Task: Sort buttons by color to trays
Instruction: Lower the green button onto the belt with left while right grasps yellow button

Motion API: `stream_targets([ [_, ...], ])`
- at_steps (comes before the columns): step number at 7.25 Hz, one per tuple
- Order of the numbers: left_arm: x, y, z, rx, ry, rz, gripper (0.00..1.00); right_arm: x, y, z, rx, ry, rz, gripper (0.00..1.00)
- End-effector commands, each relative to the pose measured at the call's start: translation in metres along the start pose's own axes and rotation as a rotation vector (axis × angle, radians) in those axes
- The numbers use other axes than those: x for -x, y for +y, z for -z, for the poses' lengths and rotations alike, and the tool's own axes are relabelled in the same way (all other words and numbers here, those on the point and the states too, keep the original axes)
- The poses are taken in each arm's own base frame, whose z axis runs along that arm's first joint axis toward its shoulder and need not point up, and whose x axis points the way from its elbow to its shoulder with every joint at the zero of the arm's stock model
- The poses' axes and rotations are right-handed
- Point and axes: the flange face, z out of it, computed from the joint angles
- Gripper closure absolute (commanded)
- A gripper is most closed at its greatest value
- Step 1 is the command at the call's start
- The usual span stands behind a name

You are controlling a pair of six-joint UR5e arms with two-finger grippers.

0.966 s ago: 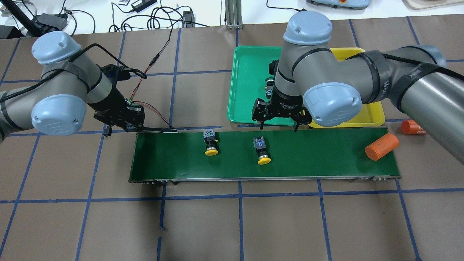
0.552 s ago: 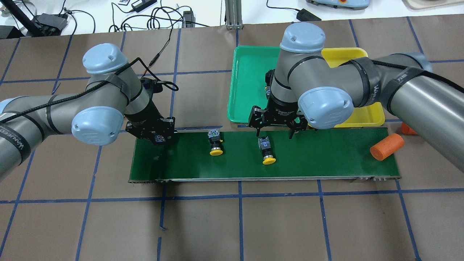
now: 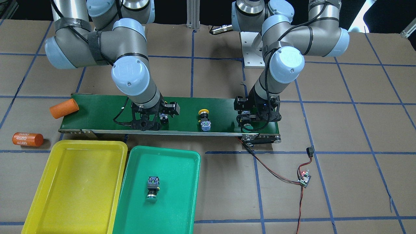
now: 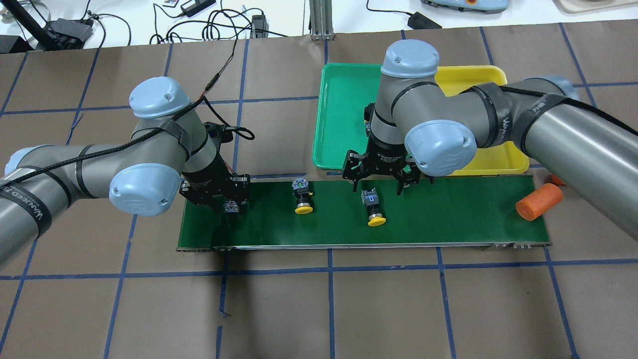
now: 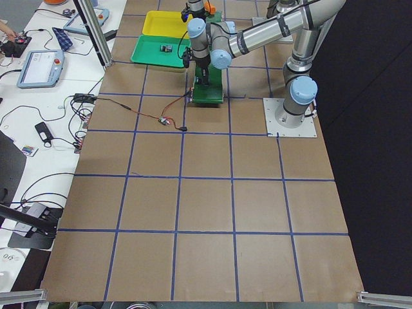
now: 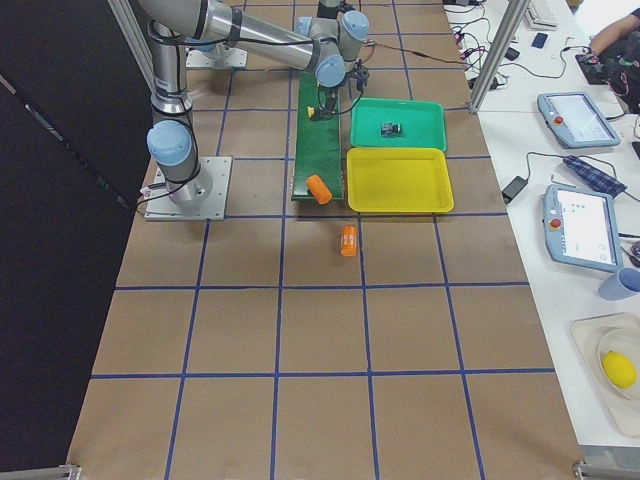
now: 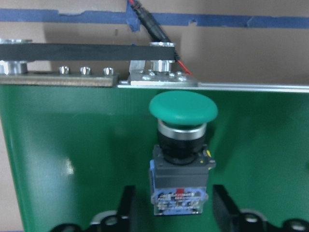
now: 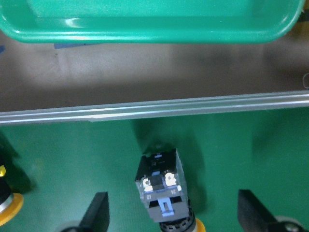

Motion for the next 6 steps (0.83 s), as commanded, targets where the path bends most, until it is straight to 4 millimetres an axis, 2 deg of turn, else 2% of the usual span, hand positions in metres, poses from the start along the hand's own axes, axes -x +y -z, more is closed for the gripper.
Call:
stream_targets([
  [1, -0.008, -0.003, 0.085, -0.080, 0.001, -0.021, 0.00, -0.001, -0.002, -0.004, 0.009, 0.006, -0.001, 0.79],
  [2, -0.010, 0.003, 0.129, -0.094, -0.003, -0.024, 0.00, -0.004, -0.004, -0.004, 0.011, 0.005, -0.006, 1.00],
  [3, 0.001, 0.016, 0.177, -0.118, -0.086, -0.014, 0.00, -0.005, -0.003, 0.000, 0.000, 0.010, -0.006, 1.00],
  [4, 0.001, 0.032, 0.219, -0.105, -0.122, -0.012, 0.00, -0.013, -0.005, 0.001, -0.022, 0.082, 0.006, 1.00],
  [5, 0.003, 0.039, 0.227, -0.038, -0.043, 0.001, 0.00, -0.015, -0.006, 0.003, -0.028, 0.095, 0.005, 1.00],
  [6, 0.025, 0.009, 0.234, -0.113, -0.024, -0.036, 0.00, -0.019, -0.010, 0.012, -0.040, 0.089, -0.006, 1.00],
])
